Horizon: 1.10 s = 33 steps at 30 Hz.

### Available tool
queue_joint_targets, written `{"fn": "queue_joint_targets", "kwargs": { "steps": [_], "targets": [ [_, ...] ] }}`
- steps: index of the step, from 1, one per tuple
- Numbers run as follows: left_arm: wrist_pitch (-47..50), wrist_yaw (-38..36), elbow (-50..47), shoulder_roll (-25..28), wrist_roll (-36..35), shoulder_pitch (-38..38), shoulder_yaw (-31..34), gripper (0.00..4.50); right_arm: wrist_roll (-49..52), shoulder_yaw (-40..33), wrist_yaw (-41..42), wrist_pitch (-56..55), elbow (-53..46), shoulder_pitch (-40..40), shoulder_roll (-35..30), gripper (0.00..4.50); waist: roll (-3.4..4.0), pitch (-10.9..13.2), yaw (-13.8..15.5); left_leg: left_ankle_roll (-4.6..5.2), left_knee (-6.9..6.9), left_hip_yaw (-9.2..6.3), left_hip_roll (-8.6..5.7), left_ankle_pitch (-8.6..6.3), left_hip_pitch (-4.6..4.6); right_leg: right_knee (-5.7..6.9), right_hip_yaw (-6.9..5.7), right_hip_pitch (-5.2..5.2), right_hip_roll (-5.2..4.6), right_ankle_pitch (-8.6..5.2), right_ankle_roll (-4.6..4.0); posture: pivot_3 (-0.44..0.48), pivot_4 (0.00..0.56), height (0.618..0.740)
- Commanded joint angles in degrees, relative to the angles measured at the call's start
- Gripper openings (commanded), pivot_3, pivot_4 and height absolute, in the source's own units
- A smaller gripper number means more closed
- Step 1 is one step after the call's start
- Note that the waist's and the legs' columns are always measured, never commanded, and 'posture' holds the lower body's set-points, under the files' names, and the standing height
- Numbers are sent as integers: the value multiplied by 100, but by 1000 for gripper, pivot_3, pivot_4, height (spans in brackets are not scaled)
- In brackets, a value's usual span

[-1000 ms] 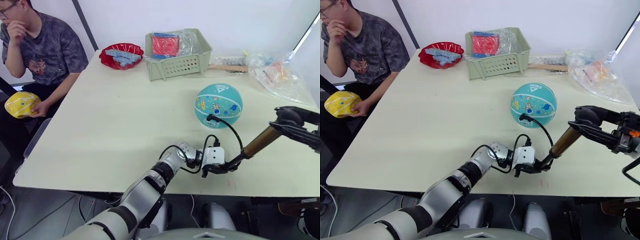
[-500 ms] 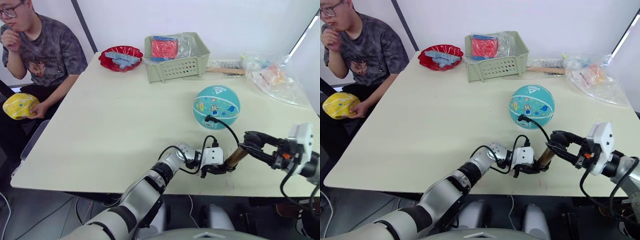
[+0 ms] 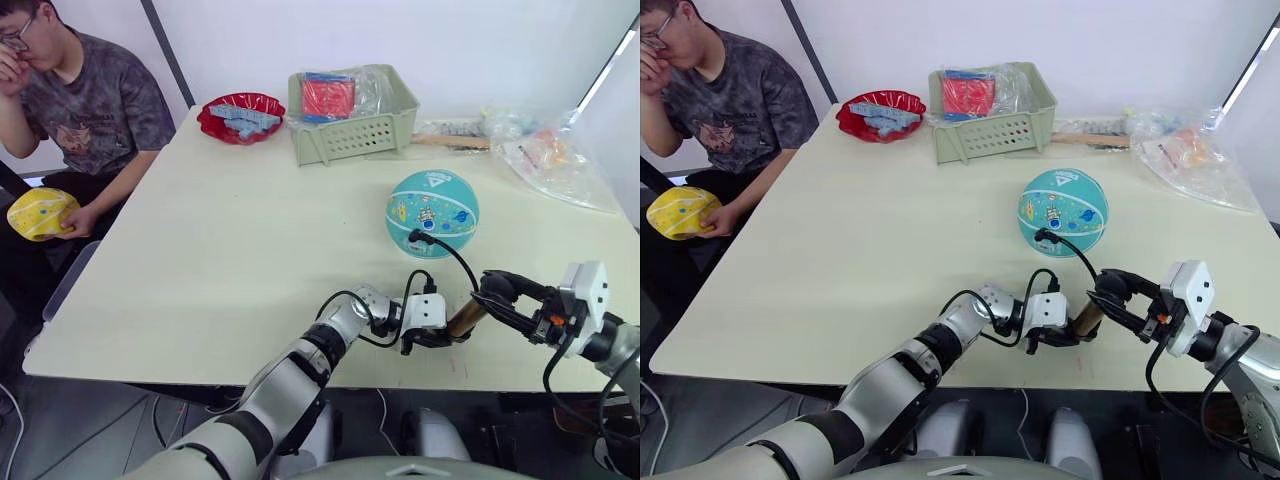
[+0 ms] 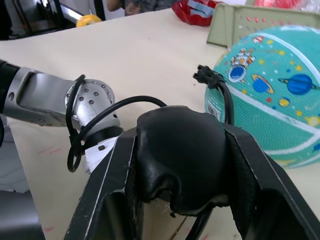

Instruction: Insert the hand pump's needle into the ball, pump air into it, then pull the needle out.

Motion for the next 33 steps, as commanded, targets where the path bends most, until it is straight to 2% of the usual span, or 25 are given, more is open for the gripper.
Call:
{"fn": "queue_joint_targets", "kwargs": {
  "steps": [1,8,17,23,33],
  "targets": [
    [274,-6,460,180,373,237,-232,1095,967,-758,-153,469,-576,-225,-286,1617,20,15,4,0,0,0,-2,0,-6,-2,0,-4,-1,1,0,0,150,738],
    [262,-29,479,187,372,239,-249,1095,2082,-1904,-249,1121,-819,-573,-999,1617,33,49,5,0,0,0,-12,1,-19,-8,-1,-10,-13,1,0,0,150,738],
    [252,-13,522,170,379,204,-248,1095,2858,-2643,-229,1634,-594,-1158,-1735,1617,26,66,6,0,2,1,-13,1,-26,-10,-2,-10,-16,1,0,0,150,738],
    [242,-9,533,181,385,204,-249,1095,3003,-2479,-278,1844,-571,-1406,-1805,1617,20,72,5,0,2,1,-13,1,-30,-11,-2,-11,-18,1,0,0,150,738],
    [241,35,539,162,385,216,-246,1095,1911,-1326,-40,1501,-750,-778,-1169,1617,8,64,4,0,3,-2,-12,1,-23,-10,-4,-10,-15,1,2,0,150,738]
  ]
}}
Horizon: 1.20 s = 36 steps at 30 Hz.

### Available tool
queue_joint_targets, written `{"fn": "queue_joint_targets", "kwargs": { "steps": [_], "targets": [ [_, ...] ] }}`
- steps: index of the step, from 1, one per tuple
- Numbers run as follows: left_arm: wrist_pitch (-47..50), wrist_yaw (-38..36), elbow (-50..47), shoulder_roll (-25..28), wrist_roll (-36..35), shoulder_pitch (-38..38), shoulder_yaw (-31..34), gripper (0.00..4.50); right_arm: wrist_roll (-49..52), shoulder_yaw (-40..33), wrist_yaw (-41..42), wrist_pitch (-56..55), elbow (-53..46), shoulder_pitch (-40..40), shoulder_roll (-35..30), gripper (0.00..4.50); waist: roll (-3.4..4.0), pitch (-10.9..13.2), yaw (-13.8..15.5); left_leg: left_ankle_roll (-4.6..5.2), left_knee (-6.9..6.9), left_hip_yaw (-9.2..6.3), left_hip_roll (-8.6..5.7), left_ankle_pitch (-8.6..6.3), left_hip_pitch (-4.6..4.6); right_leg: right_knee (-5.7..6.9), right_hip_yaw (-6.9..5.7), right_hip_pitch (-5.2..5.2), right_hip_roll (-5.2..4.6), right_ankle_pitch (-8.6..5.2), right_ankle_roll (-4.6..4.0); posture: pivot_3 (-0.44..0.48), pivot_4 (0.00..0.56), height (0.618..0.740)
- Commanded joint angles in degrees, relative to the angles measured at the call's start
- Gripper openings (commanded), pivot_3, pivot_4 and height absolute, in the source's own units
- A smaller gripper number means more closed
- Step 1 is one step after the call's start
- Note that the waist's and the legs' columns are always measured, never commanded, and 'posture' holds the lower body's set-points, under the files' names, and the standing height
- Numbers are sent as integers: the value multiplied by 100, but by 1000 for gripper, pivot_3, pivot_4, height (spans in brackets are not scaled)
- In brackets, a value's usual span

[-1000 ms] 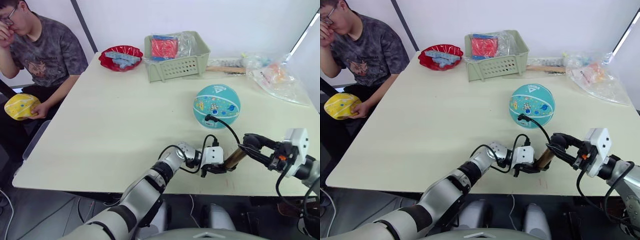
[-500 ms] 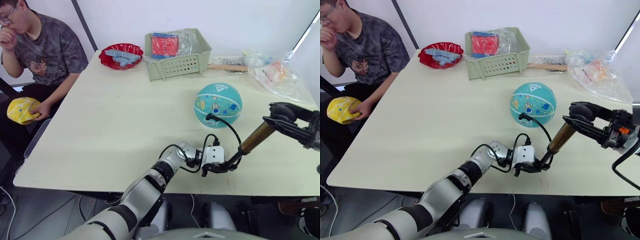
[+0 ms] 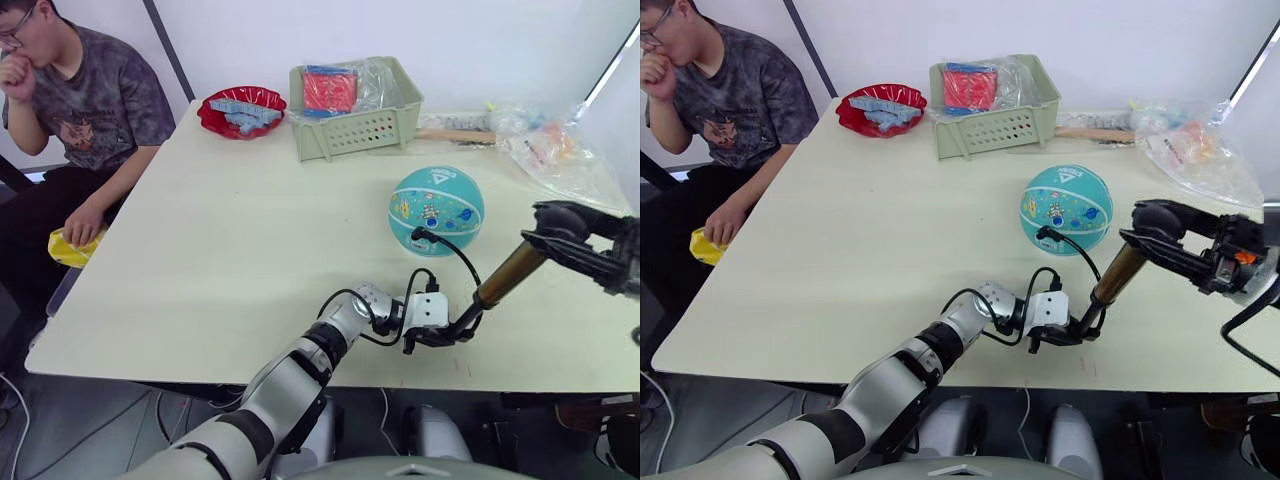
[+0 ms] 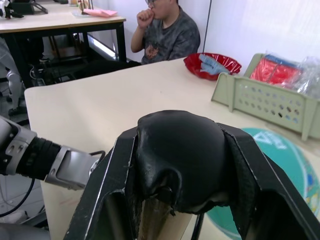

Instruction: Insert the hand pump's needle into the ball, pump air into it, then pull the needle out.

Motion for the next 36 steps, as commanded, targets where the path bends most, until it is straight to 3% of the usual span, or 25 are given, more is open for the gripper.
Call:
{"fn": "queue_joint_targets", "kwargs": {
  "steps": [1,12,20,24,36],
  "targets": [
    [302,63,539,183,428,235,-256,1095,-525,563,46,-146,-29,288,204,1617,-1,-2,0,0,0,0,0,0,1,0,0,1,0,0,0,0,150,738],
    [320,83,546,182,414,213,-247,1095,-2122,1757,324,-1278,616,1052,858,1617,-38,-39,-3,-1,0,-1,0,0,7,1,0,3,3,-1,1,0,150,738],
    [309,34,524,223,415,233,-255,1095,-2662,2185,296,-1706,782,1206,1117,1617,-32,-48,-6,-2,-1,-2,0,1,10,3,0,3,5,-1,1,0,150,738],
    [305,26,519,235,417,240,-258,1095,-2502,1990,248,-1659,696,1137,1127,1617,-34,-51,-7,-2,-1,-3,1,1,11,4,0,3,7,-1,1,0,150,738],
    [291,7,499,272,425,278,-266,1095,-738,120,59,-514,-131,886,374,1617,7,-9,4,-2,-2,-3,-1,1,0,2,-2,-1,2,-1,0,0,150,738]
  ]
}}
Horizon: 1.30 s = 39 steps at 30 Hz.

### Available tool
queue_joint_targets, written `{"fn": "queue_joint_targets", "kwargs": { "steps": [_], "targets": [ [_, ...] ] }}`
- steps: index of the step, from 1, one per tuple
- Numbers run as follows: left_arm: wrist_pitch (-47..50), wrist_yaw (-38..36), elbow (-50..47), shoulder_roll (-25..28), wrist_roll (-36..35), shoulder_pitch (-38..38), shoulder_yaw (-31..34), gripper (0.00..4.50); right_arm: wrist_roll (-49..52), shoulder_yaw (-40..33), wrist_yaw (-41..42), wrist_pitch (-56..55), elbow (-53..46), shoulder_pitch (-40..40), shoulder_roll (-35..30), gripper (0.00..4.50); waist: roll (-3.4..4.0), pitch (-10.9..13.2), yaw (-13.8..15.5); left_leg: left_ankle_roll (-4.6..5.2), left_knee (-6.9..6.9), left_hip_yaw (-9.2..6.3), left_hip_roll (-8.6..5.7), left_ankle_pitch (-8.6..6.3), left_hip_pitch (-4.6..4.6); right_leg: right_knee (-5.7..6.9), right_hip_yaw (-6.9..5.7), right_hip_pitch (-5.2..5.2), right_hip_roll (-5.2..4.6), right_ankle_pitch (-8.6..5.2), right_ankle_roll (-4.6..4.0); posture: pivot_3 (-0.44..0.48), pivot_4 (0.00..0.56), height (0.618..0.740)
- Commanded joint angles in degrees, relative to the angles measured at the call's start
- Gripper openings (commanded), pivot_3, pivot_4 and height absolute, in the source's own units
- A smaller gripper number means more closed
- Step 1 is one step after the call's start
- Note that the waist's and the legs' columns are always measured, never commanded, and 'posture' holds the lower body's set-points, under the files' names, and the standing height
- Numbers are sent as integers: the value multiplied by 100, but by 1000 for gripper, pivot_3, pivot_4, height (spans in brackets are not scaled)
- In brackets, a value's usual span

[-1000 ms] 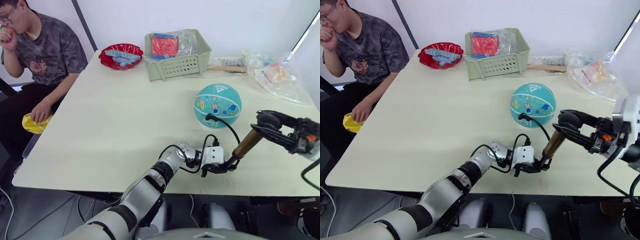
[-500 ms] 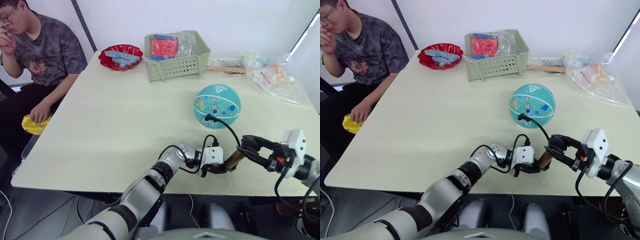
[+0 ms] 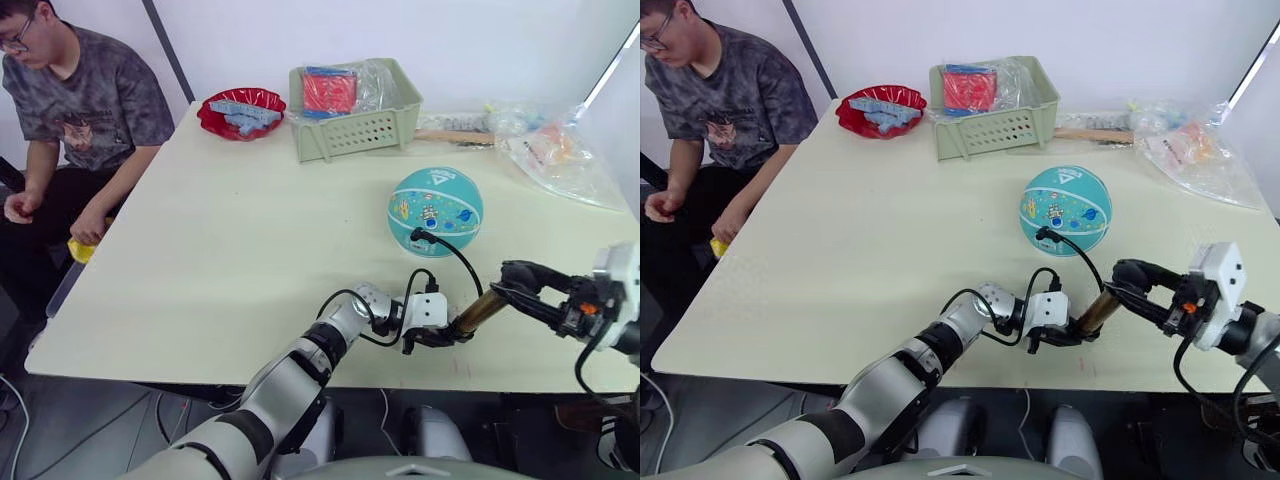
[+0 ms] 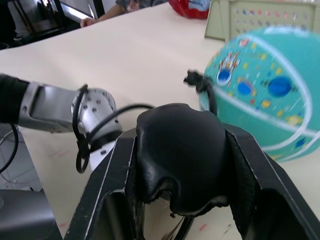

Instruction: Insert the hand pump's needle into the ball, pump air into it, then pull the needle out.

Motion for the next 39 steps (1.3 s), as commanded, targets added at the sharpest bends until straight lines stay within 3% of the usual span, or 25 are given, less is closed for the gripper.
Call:
{"fn": "queue_joint_targets", "kwargs": {
  "steps": [1,11,17,23,39],
  "targets": [
    [310,25,501,255,428,274,-255,1095,587,-740,-19,202,-338,-112,-228,1617,-2,4,0,0,0,0,0,0,0,-1,0,0,0,0,0,0,150,738],
    [303,39,550,193,431,236,-258,1095,2445,-2272,-459,1254,-13,-895,-1173,1617,2,21,1,0,1,2,0,0,-7,-3,-1,1,-3,0,0,0,150,738],
    [292,49,569,168,440,234,-266,1095,2580,-2366,-416,1584,114,-1067,-1441,1617,5,29,10,0,1,5,-2,0,-13,-7,0,0,-10,-1,-3,0,150,738],
    [295,67,569,161,441,250,-264,1095,1805,-1752,-109,1428,-145,-675,-1200,1617,0,25,9,1,1,5,-4,0,-15,-10,0,0,-11,0,-1,0,150,738],
    [309,86,545,177,425,242,-250,1095,-280,597,127,-23,-3,22,251,1617,-45,-18,-6,0,0,-3,0,0,3,-3,-4,4,2,0,2,0,150,738]
  ]
}}
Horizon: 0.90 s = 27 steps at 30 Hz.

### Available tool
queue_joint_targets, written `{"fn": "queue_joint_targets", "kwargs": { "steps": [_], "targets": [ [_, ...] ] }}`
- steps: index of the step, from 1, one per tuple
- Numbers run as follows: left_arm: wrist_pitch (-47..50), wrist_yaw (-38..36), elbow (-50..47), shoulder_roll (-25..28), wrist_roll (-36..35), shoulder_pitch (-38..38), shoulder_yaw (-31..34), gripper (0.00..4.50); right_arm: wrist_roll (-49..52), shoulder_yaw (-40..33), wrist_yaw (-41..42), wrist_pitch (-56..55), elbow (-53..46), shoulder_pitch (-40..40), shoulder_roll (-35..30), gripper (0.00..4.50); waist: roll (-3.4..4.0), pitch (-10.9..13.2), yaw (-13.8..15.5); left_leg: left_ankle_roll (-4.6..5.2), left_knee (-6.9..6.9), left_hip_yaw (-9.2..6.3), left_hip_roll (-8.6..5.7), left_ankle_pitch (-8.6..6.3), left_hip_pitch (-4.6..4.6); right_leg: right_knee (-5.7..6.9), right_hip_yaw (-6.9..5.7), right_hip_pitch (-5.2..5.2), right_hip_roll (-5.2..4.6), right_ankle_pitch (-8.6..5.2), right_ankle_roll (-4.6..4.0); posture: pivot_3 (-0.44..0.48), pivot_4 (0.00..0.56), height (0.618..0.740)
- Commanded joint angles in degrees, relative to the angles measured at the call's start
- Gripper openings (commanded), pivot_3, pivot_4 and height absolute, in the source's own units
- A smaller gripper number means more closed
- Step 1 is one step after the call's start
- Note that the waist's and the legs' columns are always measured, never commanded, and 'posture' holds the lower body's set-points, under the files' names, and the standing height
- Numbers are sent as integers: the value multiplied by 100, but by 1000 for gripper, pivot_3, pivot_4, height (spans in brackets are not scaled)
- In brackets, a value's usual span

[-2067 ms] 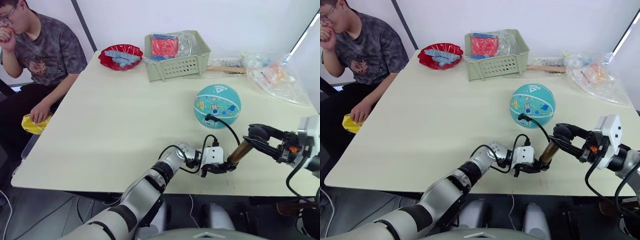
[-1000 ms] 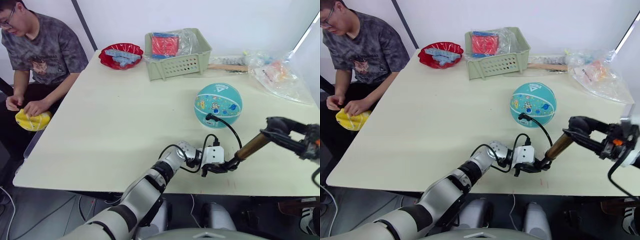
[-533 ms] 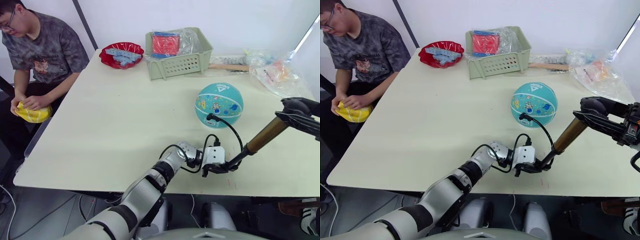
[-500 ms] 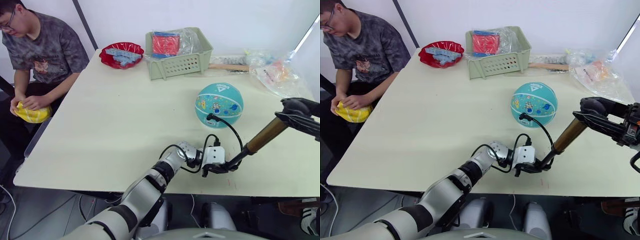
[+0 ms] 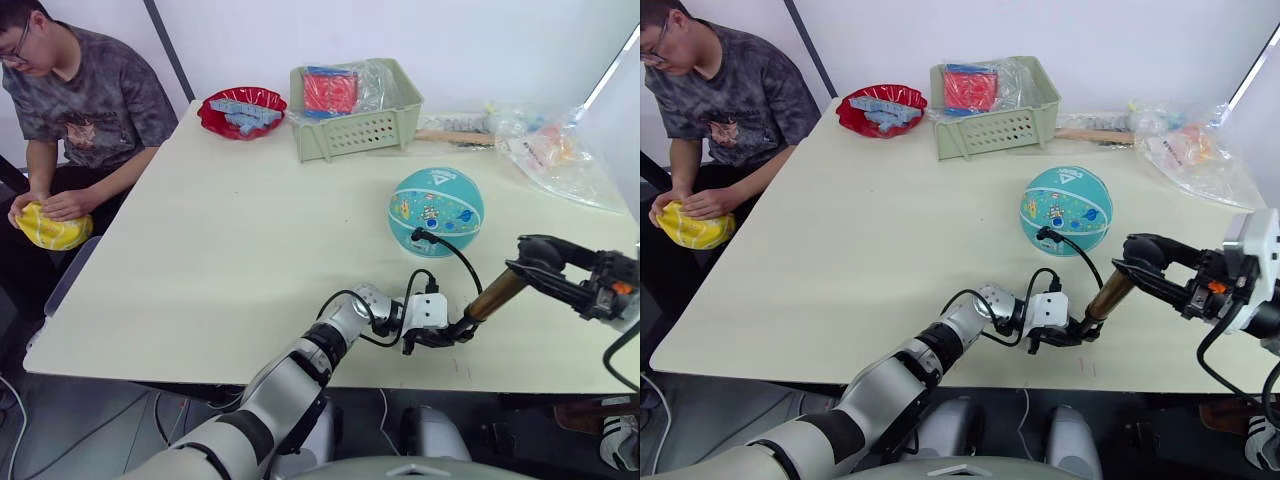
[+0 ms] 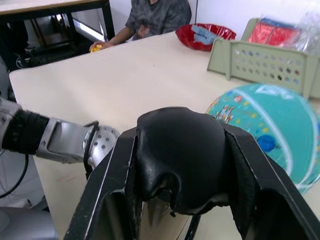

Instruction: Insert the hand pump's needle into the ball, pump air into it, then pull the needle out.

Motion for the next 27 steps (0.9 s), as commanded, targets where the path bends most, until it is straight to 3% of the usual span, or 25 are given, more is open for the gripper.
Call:
{"fn": "queue_joint_targets", "kwargs": {
  "steps": [1,14,22,27],
  "targets": [
    [323,39,499,179,415,236,-244,1095,-571,726,101,-239,178,289,238,1617,-6,-8,-4,0,0,0,0,0,1,0,0,0,0,0,0,0,150,738],
    [329,27,476,201,411,256,-244,1095,-1599,1546,338,-1232,822,572,685,1617,2,-29,-8,-1,-1,-1,1,0,6,3,1,1,4,0,0,0,150,738],
    [324,25,495,221,417,276,-247,1095,-913,916,123,-749,237,213,414,1617,11,-27,-2,-1,-1,-2,1,0,6,5,0,0,4,0,-1,0,150,738],
    [318,26,501,199,416,259,-246,1095,14,-37,-47,-180,-249,35,-10,1617,55,4,6,-1,-2,-1,-3,0,-2,3,1,-3,-3,0,-1,0,150,738]
  ]
}}
